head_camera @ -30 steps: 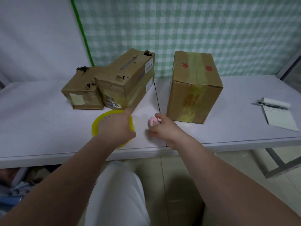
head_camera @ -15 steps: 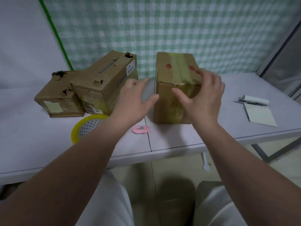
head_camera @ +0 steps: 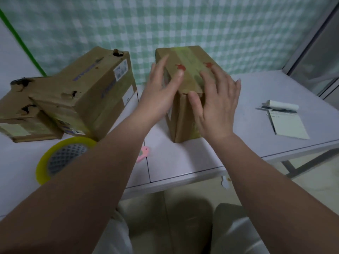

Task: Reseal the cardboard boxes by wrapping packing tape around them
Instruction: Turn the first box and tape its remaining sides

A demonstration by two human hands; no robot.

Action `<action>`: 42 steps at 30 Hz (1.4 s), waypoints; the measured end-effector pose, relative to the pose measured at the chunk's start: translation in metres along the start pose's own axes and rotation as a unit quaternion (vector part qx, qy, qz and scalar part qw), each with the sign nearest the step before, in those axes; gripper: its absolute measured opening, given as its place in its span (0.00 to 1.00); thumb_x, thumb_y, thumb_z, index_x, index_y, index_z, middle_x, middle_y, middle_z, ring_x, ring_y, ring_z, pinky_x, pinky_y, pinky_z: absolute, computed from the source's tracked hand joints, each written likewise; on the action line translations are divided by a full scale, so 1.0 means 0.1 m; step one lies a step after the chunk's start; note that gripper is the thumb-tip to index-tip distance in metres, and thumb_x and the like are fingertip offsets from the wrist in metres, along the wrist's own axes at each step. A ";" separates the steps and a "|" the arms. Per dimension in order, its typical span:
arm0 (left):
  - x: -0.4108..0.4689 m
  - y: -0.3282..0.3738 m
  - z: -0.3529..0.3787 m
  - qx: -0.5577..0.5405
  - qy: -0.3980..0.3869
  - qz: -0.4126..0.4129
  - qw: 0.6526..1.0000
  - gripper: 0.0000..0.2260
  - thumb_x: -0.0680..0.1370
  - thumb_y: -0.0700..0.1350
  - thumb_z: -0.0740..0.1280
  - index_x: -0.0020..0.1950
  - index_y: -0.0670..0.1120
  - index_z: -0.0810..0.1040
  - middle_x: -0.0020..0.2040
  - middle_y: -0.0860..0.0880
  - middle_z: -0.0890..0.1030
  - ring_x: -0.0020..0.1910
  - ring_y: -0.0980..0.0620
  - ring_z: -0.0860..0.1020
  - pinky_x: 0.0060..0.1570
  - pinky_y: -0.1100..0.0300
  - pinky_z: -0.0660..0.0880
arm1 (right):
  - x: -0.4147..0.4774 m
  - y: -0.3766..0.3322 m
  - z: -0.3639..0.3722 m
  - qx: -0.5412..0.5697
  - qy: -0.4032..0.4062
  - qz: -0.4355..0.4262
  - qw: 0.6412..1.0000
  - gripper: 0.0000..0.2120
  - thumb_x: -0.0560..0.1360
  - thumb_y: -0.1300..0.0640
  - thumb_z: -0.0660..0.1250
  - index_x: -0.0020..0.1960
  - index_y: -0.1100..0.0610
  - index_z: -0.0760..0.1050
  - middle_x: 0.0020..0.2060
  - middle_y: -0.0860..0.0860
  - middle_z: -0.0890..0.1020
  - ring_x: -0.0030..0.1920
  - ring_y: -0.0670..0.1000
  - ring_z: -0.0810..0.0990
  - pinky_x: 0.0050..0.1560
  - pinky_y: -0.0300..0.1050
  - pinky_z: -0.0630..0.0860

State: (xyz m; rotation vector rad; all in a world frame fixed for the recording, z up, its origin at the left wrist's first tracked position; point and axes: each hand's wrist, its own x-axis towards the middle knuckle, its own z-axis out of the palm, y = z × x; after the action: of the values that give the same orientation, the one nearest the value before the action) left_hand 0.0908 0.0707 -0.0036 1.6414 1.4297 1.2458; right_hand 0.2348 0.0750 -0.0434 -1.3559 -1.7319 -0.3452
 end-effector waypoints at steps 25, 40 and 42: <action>0.06 0.07 0.19 -0.035 -0.039 -0.079 0.996 0.17 0.82 0.44 0.51 0.70 0.52 0.64 0.69 0.48 0.64 0.65 0.52 0.66 0.64 0.58 0.64 | -0.64 -0.45 0.44 0.022 -0.067 0.225 0.972 0.45 0.77 0.36 0.49 0.73 0.68 0.33 0.74 0.65 0.40 0.76 0.65 0.44 0.75 0.58 0.45; -0.03 0.23 0.20 0.005 -0.045 -0.107 0.993 0.19 0.82 0.47 0.51 0.73 0.56 0.61 0.73 0.49 0.62 0.68 0.48 0.65 0.56 0.57 0.63 | -0.29 0.10 -0.18 0.209 -0.214 0.316 0.900 0.70 0.58 0.36 0.78 0.75 0.50 0.27 0.77 0.57 0.36 0.77 0.57 0.40 0.75 0.58 0.48; -0.01 0.24 0.26 0.002 -0.049 -0.100 0.994 0.19 0.82 0.48 0.52 0.73 0.56 0.61 0.74 0.49 0.61 0.69 0.48 0.65 0.57 0.58 0.64 | -0.21 0.12 -0.17 0.237 -0.187 0.315 0.900 0.72 0.57 0.39 0.80 0.75 0.52 0.27 0.77 0.57 0.38 0.77 0.54 0.39 0.76 0.54 0.48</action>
State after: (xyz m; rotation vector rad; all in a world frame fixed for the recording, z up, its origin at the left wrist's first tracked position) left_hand 0.1239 0.0677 0.0084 1.4988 1.4961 1.0358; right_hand 0.2535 0.0538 -0.0534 -1.5717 -1.4195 0.6991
